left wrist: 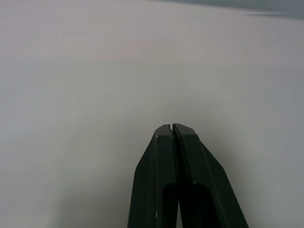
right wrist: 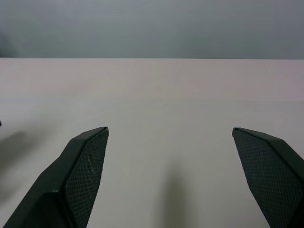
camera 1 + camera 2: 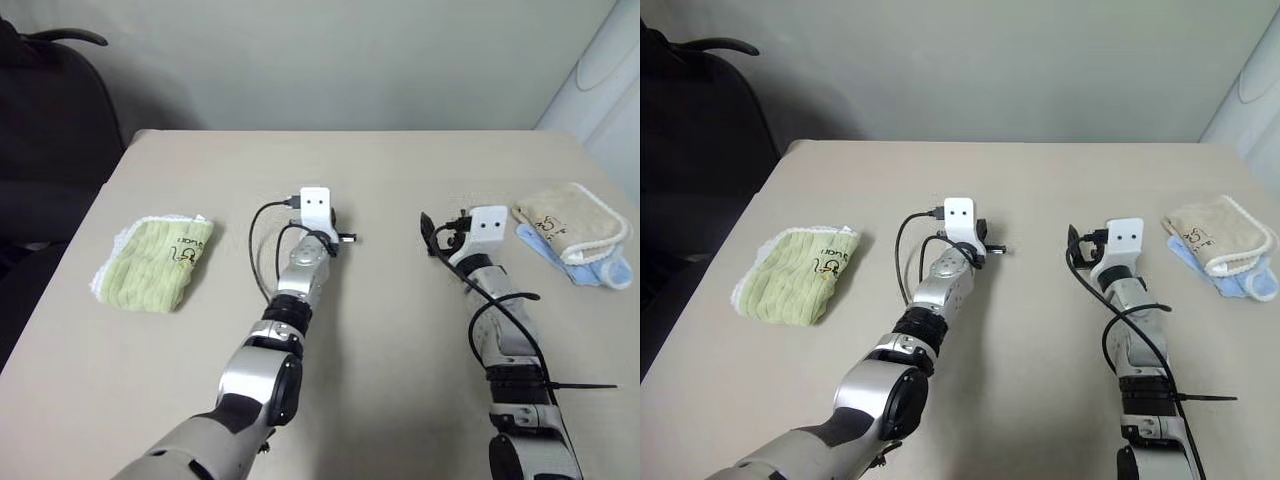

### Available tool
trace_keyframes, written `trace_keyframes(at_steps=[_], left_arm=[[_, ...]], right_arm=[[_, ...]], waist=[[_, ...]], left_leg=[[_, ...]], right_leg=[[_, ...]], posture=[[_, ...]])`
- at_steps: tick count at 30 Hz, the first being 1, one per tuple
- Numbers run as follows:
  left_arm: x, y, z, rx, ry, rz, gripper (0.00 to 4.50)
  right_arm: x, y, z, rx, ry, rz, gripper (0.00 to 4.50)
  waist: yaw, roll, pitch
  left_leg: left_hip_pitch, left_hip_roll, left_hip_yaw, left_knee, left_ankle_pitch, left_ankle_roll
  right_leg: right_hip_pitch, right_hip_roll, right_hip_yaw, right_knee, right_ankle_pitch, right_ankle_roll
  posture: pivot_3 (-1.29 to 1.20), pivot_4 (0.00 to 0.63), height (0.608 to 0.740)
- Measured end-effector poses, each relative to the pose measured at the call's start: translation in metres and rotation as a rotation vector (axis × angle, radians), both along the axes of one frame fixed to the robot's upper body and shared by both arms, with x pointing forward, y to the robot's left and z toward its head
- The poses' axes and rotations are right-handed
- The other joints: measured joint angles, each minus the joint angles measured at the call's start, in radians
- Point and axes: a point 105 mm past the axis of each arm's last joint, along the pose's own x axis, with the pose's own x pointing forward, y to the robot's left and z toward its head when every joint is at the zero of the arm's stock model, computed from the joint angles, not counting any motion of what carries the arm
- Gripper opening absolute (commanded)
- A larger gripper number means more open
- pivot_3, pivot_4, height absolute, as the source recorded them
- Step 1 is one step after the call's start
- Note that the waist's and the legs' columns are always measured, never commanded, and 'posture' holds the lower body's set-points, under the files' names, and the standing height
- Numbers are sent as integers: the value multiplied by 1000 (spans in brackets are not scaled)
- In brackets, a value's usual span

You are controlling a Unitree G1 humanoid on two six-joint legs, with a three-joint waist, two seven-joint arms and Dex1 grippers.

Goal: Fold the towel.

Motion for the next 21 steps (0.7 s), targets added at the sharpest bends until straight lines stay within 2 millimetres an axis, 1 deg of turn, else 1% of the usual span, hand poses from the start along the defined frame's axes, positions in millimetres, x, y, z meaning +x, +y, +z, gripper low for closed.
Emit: trace_keyframes(at_steps=[1,4,7,9,12,17,21], left_arm=[[1,3,1,-3,-5,12,110],[3,22,2,-8,-15,78,110],[0,39,-4,-12,-12,132,110],[-2,44,-7,-14,-12,145,110],[-6,49,-5,-30,-36,157,110],[-11,57,-2,-40,-47,183,110],[-13,60,-3,-40,-40,192,110]], right_arm=[[1,1,-3,6,10,6,4401],[6,4,-15,25,55,29,4401],[14,9,-18,29,75,53,4401],[18,13,-15,34,67,66,4401],[24,22,-14,42,69,91,4401],[26,34,-26,41,106,126,4401],[28,35,-29,37,118,132,4401]], waist=[[-1,0,0],[-5,0,0],[-5,0,0],[-3,0,0],[-3,0,0],[-4,0,0],[-4,0,0]], left_leg=[[0,0,0,0,0,0],[0,0,0,0,0,0],[-1,0,0,0,0,0],[-1,0,0,0,0,0],[-2,0,0,0,0,-1],[-2,0,0,0,0,-1],[-2,0,0,0,0,-1]], right_leg=[[0,0,0,0,0,0],[0,1,1,0,0,0],[-1,1,1,1,0,0],[-2,1,0,1,0,0],[-3,1,0,1,0,0],[-3,0,0,1,0,0],[-3,0,0,1,0,0]], posture=[[0,150,740],[0,150,740],[0,150,740],[0,150,740],[0,150,740],[0,150,740],[0,150,740]])
